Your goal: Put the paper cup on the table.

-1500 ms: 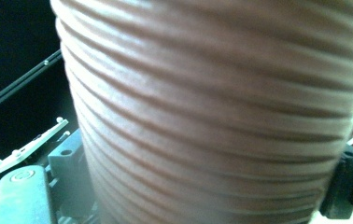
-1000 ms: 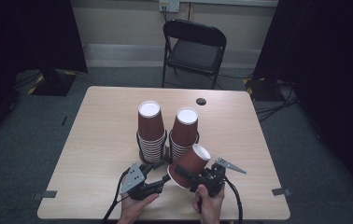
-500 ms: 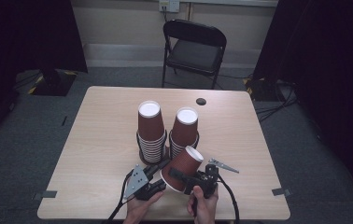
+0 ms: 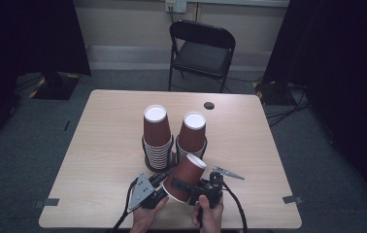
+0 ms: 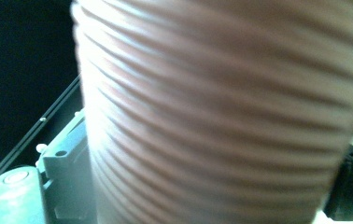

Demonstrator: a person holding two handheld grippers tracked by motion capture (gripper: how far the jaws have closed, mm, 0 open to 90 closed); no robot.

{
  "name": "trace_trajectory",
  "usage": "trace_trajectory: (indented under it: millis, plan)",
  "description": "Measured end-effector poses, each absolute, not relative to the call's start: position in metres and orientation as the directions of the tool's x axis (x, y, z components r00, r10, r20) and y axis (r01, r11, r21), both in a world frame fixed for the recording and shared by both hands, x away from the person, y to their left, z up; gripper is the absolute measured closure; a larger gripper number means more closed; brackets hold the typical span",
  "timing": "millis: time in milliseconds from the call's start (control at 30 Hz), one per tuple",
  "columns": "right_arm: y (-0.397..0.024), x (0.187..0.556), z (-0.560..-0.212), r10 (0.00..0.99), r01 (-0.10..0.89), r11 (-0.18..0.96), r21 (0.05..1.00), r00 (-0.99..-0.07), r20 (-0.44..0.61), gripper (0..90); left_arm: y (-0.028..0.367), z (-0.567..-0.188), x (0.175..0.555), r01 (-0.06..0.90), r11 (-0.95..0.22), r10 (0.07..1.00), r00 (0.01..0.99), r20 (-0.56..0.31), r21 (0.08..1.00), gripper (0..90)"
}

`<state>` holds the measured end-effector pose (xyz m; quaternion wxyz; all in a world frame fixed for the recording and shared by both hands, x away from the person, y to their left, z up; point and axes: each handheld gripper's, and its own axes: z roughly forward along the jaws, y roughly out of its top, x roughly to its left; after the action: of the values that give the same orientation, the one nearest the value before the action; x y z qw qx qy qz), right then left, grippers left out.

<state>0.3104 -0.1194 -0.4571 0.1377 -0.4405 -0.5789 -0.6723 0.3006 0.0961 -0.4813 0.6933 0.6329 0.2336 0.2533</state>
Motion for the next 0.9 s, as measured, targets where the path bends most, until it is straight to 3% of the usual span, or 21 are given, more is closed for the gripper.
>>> trace_trajectory:
  millis: [367,900]
  plan:
    - [-0.124,0.313,-0.45,0.393,0.647,-0.308,0.697,-0.581,0.713,9.9,0.096,-0.482,0.299,-0.035,0.068,0.635,0.772,-0.016,0.997,84.6]
    - [-0.147,0.327,-0.441,0.433,0.567,-0.373,0.734,-0.593,0.679,13.0,0.105,-0.48,0.295,0.093,0.059,0.57,0.814,-0.11,0.994,85.9]
